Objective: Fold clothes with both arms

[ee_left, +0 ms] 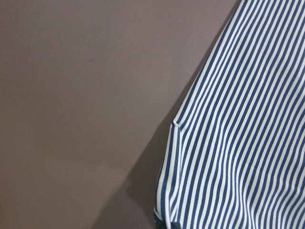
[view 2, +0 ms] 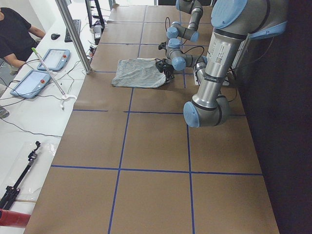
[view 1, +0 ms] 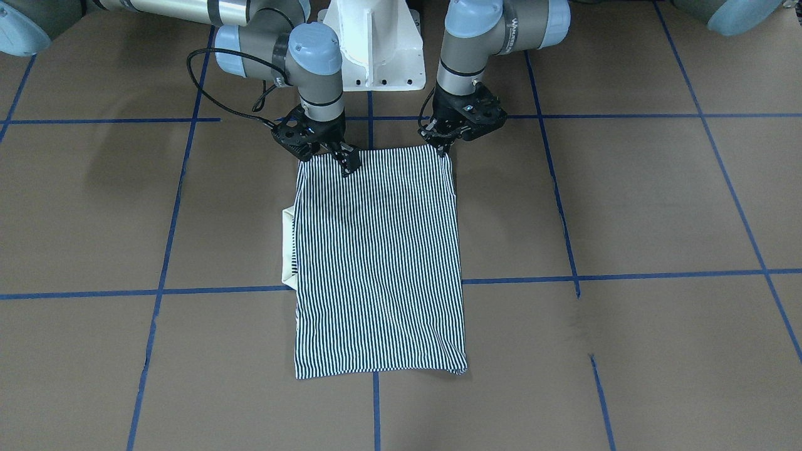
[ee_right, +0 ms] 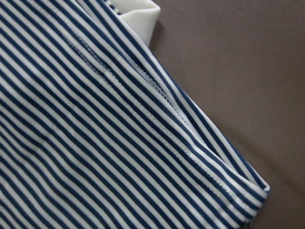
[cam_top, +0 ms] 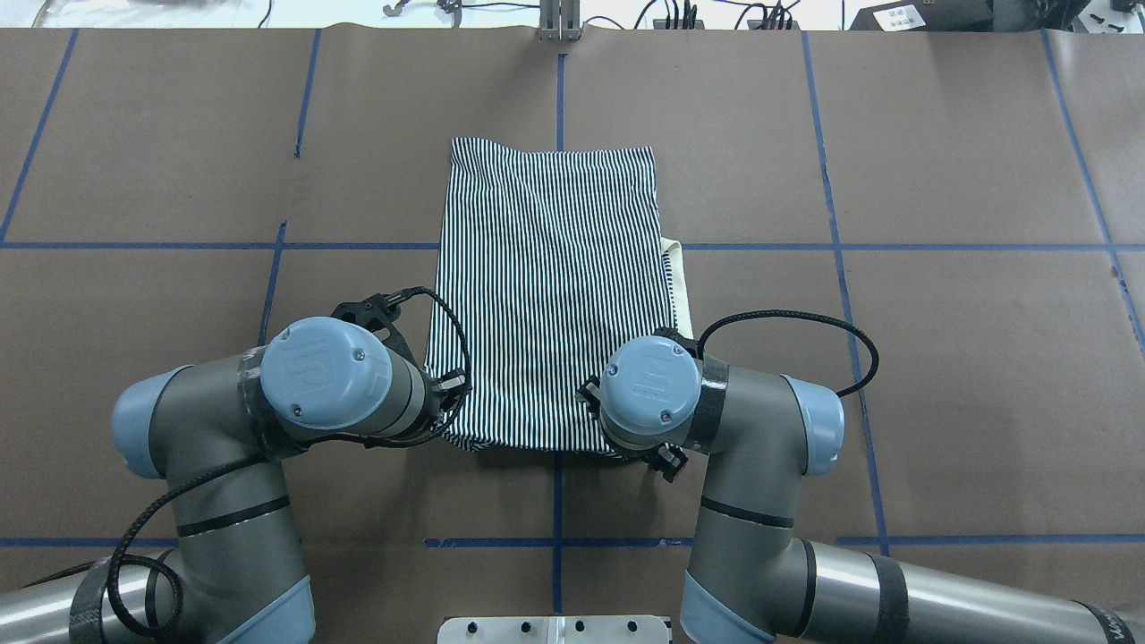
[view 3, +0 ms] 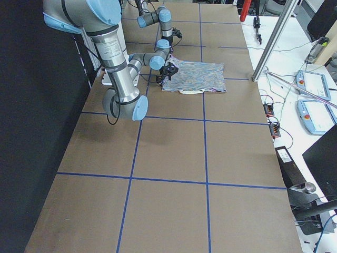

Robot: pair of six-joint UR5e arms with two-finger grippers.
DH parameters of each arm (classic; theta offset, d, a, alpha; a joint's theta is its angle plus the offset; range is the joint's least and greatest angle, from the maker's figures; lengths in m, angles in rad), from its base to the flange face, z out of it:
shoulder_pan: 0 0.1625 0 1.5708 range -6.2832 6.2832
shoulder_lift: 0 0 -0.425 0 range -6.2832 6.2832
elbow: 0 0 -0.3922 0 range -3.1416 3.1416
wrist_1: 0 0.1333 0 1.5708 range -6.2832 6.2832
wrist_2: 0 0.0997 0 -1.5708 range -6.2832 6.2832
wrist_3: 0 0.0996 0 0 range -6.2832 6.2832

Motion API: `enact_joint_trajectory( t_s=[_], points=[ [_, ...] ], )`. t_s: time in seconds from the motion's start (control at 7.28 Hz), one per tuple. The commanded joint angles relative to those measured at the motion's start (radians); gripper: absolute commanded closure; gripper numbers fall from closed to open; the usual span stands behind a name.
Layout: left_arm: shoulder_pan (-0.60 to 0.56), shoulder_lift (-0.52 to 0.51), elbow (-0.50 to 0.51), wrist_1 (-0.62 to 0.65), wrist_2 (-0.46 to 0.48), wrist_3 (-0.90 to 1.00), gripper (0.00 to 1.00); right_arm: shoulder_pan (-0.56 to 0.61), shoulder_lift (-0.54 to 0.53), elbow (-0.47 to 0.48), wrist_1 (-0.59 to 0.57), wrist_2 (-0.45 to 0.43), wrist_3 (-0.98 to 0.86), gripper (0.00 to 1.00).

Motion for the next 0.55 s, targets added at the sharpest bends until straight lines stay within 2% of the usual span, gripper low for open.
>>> enact_joint_trajectory(
  t_s=[0.0,0.27,0.41],
  points=[
    [0.0,0.001,0.0,-0.002,0.0,0.0,1.0,-0.009,0.003,-0.004,0.0,-0.016,0.008,0.2],
    [0.001,0.002,0.0,-0.002,0.0,-0.002,1.0,-0.009,0.002,-0.001,-0.001,-0.014,0.007,0.91],
    [0.0,0.001,0.002,0.0,0.002,0.0,1.0,-0.009,0.003,-0.001,-0.001,-0.014,0.006,1.0]
  ],
)
